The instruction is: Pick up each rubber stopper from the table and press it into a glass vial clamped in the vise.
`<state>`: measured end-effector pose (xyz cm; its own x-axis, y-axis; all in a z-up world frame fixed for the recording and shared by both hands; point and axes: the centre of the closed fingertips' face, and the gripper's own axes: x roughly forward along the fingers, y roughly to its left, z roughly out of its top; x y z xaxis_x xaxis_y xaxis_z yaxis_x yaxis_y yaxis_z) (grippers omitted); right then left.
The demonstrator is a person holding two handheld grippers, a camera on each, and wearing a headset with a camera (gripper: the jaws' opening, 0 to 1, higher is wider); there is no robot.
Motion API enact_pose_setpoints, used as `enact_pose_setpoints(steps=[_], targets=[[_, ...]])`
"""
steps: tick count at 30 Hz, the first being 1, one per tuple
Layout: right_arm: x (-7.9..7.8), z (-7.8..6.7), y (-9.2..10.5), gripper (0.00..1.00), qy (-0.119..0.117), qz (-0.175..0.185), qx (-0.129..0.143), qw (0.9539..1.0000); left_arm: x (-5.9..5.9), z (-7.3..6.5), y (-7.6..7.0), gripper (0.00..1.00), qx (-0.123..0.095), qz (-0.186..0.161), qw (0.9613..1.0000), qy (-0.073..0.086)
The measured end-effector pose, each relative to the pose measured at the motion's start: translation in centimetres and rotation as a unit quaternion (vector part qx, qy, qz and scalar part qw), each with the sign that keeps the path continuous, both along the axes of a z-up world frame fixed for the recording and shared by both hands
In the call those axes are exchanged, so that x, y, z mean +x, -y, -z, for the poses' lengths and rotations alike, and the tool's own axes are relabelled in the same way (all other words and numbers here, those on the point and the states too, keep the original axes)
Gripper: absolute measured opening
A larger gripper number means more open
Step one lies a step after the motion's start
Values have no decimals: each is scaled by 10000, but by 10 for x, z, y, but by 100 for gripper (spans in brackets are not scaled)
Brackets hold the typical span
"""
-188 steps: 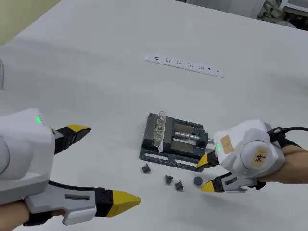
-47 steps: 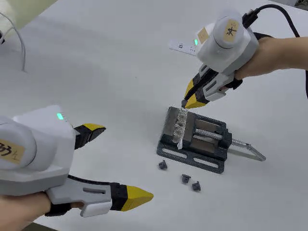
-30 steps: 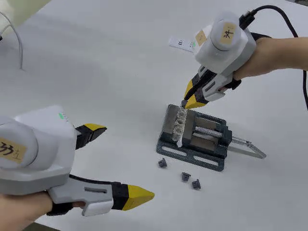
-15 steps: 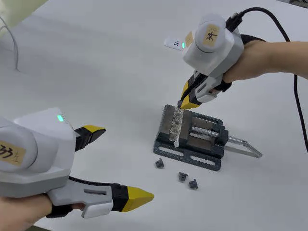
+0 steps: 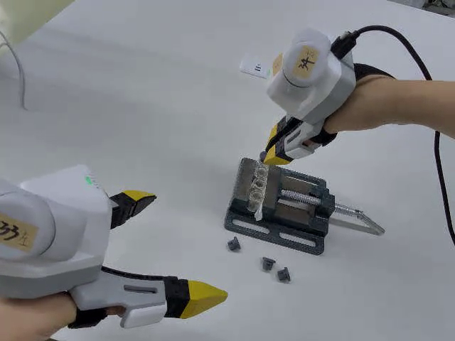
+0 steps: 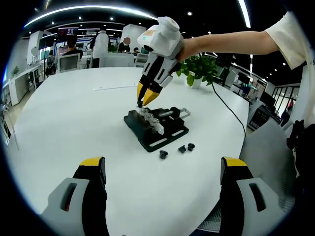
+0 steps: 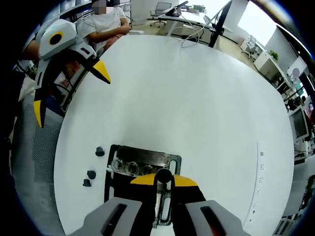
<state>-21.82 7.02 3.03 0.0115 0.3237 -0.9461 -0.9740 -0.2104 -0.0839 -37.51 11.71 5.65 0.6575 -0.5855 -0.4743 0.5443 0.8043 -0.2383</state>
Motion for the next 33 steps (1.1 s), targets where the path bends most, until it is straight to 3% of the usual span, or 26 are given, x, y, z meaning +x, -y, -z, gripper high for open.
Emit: enact_pose_setpoints(steps=[17,33], targets=[[-2,-1,3,7,95,-332,-80,9994,-2,1,1,96,-5,-20,10000,-29],[-2,-1,3,7,94,-321,-111,9994,0,3,2,96,-24,-27,10000,-56]])
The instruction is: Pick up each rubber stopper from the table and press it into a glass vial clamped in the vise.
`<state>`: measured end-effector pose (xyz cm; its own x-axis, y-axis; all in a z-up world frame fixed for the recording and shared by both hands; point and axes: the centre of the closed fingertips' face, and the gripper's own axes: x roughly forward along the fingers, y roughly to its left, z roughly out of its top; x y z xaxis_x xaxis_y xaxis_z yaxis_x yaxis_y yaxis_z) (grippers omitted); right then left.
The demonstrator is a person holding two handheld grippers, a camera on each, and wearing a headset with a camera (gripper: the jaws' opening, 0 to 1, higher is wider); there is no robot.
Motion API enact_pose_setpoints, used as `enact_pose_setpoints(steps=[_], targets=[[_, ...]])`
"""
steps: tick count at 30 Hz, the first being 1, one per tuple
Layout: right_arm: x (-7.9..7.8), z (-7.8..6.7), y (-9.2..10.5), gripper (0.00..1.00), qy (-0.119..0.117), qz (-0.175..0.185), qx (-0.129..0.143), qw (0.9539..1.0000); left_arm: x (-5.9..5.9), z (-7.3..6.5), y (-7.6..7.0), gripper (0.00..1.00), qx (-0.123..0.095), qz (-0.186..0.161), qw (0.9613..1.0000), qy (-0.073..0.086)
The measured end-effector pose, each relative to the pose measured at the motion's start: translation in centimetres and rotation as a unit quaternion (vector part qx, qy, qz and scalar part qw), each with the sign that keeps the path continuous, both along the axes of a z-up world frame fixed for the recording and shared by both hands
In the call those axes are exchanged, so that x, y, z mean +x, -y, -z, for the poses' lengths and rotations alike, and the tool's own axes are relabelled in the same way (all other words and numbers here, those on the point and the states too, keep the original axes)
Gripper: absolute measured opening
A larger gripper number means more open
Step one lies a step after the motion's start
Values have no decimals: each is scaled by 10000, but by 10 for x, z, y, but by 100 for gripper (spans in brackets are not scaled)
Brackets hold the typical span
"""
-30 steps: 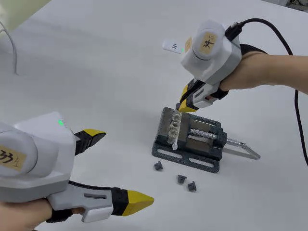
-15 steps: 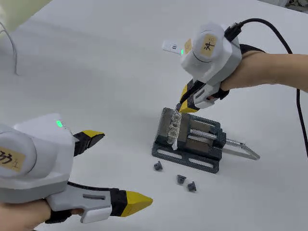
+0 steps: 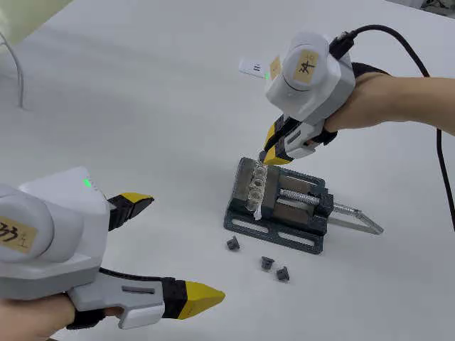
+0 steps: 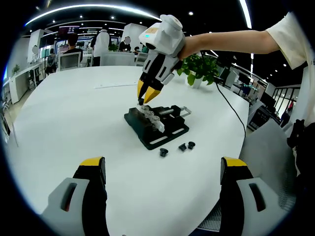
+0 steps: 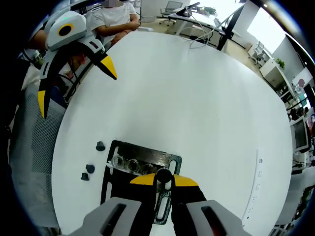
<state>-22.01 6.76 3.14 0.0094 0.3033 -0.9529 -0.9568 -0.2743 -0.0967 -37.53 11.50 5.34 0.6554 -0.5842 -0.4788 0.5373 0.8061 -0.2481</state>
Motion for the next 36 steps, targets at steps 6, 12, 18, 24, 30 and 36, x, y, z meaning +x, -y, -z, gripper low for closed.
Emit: enact_pose_setpoints(steps=[6,12,18,24,30,36], targets=[[0,1,0,6,-2,188,-22,9998,1,1,2,96,-22,21,10000,-2],[1,0,-1,7,-14,198,-4,9998,0,1,2,96,-29,29,10000,2],[1,1,-1,7,-17,132,-14,9999,-1,2,-2,96,-26,-15,10000,-15],[-1,0,-2,8,1,37,-33,10000,-2,4,-1,96,-30,-7,10000,-37],[-2,3,1,14,-25,-69,-104,9999,-2,5,0,96,-39,5,10000,-46],[4,-1,5,17,-10,-8,-53,10000,-1,5,-2,96,-35,-15,10000,-30]])
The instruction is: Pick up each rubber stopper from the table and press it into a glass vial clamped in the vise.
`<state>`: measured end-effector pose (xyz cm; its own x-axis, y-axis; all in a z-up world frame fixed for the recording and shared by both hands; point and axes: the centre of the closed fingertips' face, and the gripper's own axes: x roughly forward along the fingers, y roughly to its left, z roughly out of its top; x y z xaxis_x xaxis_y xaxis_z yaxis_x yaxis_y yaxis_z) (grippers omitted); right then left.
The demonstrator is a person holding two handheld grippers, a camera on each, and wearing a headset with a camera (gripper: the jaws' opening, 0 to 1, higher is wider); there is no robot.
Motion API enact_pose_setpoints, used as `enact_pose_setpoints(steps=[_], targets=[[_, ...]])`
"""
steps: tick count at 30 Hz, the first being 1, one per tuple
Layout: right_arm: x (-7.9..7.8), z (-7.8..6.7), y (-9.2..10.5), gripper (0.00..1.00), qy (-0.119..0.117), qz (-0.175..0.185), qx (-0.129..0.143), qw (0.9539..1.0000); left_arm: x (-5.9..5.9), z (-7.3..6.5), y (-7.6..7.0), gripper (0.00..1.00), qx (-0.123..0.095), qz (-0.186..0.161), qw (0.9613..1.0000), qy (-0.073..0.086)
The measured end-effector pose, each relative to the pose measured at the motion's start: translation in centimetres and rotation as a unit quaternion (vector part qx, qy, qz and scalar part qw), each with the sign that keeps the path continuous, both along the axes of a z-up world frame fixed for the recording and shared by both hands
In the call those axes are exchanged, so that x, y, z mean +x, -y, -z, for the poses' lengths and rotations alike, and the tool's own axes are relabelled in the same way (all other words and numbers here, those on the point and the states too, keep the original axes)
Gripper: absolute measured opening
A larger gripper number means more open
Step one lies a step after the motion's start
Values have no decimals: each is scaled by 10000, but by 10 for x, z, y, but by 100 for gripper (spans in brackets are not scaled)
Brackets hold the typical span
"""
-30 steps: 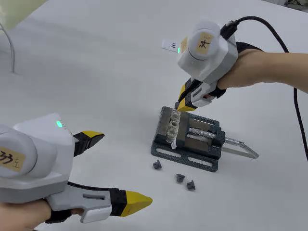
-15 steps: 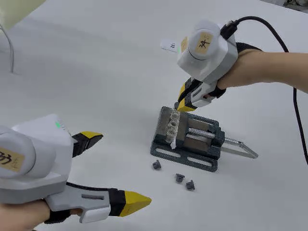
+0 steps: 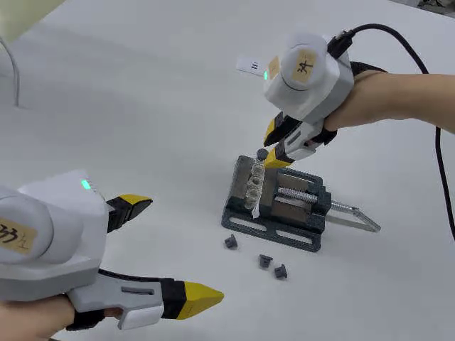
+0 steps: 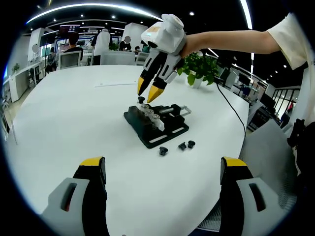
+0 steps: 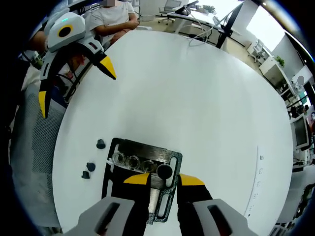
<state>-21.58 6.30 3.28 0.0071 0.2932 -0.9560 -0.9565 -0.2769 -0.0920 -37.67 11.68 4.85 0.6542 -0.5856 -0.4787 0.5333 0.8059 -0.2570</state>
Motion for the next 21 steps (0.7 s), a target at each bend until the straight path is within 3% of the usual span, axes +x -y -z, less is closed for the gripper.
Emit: enact_pose_setpoints(steps=[8,21], targets=[[-1,-19,-9,6,-189,54,226,9996,2,1,-2,96,0,-11,10000,-9],[-5,-8,-6,0,-359,-15,111,9993,0,3,-1,96,-17,-22,10000,-54]])
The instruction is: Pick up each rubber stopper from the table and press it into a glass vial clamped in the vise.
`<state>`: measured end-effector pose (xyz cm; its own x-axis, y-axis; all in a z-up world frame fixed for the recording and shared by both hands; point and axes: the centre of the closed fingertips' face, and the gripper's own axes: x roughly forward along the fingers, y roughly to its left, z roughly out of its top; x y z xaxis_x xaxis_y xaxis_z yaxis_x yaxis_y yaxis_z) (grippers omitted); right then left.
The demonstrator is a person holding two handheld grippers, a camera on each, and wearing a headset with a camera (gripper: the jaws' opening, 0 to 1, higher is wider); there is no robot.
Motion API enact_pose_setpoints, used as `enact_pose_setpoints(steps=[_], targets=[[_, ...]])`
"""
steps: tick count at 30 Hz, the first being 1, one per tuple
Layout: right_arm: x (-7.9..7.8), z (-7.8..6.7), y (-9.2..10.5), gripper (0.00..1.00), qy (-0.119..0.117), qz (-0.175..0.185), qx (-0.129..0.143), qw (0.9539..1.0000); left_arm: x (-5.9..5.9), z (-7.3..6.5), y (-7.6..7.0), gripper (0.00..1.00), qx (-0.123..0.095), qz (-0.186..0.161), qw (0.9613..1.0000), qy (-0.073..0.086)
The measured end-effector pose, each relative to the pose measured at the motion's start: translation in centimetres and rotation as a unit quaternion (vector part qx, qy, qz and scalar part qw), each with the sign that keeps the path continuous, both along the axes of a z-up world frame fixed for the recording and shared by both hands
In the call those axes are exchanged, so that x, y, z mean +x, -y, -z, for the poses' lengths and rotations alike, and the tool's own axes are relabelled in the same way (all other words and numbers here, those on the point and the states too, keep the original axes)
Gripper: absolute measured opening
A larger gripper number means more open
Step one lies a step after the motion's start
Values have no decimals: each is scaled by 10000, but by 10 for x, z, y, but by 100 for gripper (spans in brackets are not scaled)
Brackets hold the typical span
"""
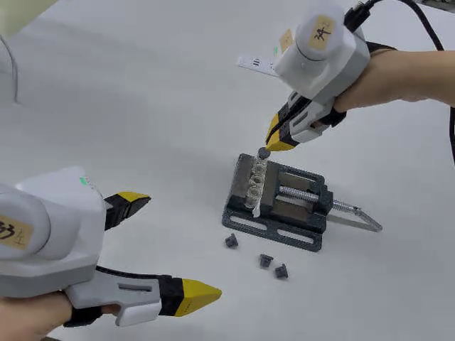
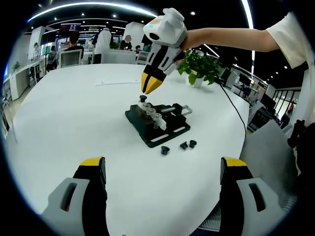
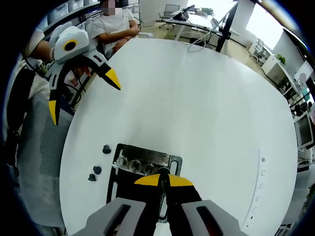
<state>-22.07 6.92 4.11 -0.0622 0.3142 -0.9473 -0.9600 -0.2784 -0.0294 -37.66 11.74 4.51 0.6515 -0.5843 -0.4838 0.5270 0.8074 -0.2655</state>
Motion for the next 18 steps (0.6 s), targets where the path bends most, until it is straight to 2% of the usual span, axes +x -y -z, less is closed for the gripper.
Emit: enact_pose_setpoints(steps=[18], targets=[[1,6,1,0,-46,-8,-43,10000,-2,8,-1,96,-33,-6,10000,-80]])
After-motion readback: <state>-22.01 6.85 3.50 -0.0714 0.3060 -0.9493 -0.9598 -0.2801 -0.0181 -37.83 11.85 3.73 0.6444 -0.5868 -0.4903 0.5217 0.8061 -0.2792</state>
